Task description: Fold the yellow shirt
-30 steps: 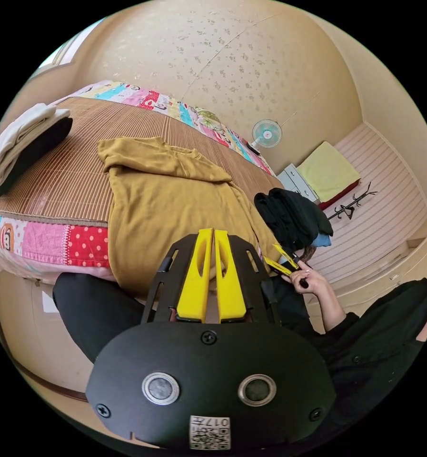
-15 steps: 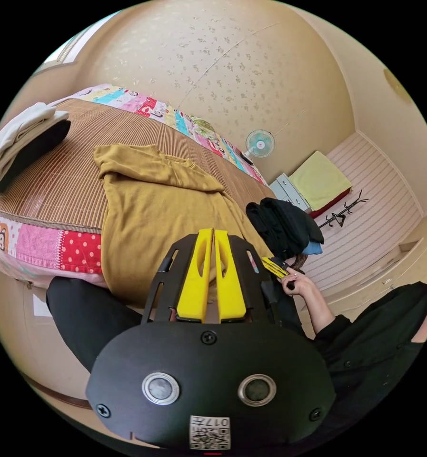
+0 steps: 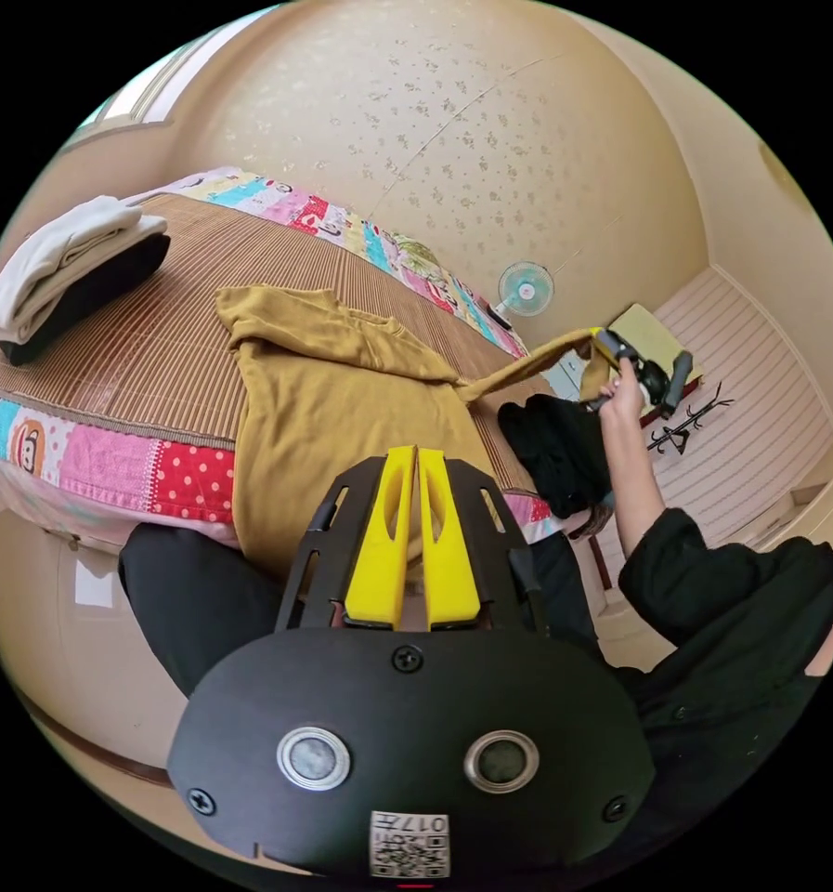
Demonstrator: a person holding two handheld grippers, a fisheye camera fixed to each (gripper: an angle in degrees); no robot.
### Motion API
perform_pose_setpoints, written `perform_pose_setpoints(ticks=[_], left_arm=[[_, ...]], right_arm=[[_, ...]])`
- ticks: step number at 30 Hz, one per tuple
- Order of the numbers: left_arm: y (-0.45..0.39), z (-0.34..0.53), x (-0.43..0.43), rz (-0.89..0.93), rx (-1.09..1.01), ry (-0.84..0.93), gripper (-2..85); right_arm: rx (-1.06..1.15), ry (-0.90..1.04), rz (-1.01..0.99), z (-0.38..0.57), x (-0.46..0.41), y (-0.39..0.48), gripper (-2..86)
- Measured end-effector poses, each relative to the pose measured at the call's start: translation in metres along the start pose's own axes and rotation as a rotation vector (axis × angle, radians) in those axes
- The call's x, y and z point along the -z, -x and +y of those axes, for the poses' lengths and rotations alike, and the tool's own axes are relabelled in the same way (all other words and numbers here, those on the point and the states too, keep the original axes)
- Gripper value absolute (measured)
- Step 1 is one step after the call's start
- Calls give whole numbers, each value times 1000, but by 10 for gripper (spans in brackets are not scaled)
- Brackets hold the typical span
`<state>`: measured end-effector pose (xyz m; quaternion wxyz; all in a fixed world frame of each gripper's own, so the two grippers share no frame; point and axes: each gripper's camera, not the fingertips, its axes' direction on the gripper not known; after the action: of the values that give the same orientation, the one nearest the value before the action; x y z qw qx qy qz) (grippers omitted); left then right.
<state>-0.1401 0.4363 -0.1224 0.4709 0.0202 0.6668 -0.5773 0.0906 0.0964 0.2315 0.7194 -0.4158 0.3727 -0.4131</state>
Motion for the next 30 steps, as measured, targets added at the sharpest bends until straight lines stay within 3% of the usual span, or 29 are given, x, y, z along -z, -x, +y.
perform_pose_setpoints(ticks=[3, 5, 8, 10, 12, 18, 25, 28, 30], left_arm=[[2, 6, -4, -4, 13, 4, -10], [10, 13, -6, -11, 45, 3, -10], [24, 20, -7, -3, 94, 2, -10], [32, 24, -4, -19, 108, -4, -10], [40, 27, -4, -51, 117, 0, -9], [67, 22, -33, -49, 145, 49, 1], [55, -10, -88, -247, 12, 38, 43], [62, -32, -145, -424, 20, 204, 8], [59, -42, -167, -456, -17, 214, -1]], right_arm=[[283, 168, -177, -8, -83, 124, 22], [465, 441, -283, 45, -172, 215, 22], [633, 730, -428, 147, -246, 282, 18], [626, 830, -438, 192, -262, 295, 18], [534, 702, -452, 203, -244, 286, 17], [354, 801, -519, 201, -212, 236, 10], [264, 627, -200, 196, -123, 147, 18], [286, 664, -91, 209, -120, 142, 15], [309, 743, -45, 226, -134, 146, 12]])
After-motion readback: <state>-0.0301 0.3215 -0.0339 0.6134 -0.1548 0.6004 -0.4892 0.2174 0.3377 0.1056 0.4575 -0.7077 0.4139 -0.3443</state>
